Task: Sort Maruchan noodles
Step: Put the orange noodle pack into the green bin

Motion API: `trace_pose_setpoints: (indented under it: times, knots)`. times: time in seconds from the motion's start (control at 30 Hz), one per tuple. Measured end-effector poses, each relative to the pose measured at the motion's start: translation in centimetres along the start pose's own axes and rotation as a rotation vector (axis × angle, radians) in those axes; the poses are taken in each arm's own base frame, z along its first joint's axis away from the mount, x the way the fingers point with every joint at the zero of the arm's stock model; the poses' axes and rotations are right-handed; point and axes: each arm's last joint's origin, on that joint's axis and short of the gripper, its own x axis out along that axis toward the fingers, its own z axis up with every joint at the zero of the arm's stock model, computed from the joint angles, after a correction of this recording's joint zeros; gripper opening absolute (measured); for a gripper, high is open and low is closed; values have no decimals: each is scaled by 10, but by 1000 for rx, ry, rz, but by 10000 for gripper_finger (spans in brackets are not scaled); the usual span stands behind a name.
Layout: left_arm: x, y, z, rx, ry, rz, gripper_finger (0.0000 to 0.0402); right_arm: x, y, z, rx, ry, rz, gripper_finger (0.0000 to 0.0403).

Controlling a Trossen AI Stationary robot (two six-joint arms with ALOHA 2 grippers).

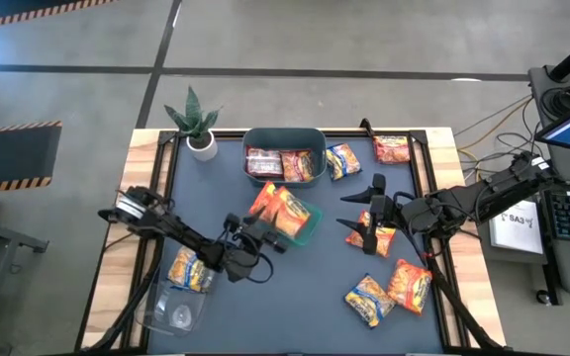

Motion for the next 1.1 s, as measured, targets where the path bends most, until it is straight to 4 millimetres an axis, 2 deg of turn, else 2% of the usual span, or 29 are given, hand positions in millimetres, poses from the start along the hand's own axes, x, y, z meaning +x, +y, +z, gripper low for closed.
trace_pose_setpoints:
  times: [0.2, 0.33, 0.47, 0.63, 0.8, 0.93, 1.1]
  knots:
    - [-13, 10, 34, -27, -10, -81, 161, 0, 0, 0, -1, 0, 0, 247]
    - [-18, 27, 60, -41, -47, -320, 154, 0, 0, 0, 1, 0, 0, 247]
    - [-21, 51, 76, -66, -44, -554, 145, 0, 0, 0, 2, 0, 0, 247]
    - [-21, 81, 74, -72, 74, -583, 135, 0, 0, 0, 11, 0, 0, 247]
    - [-20, 101, 69, -62, 139, -569, 131, 9, 3, -5, 94, 31, -12, 238]
    - [-19, 112, 70, -20, 153, -561, 130, 28, 7, -12, 164, 88, -26, 204]
    - [-18, 127, 71, 72, 179, -549, 129, 56, 11, -16, 255, 152, -53, 141]
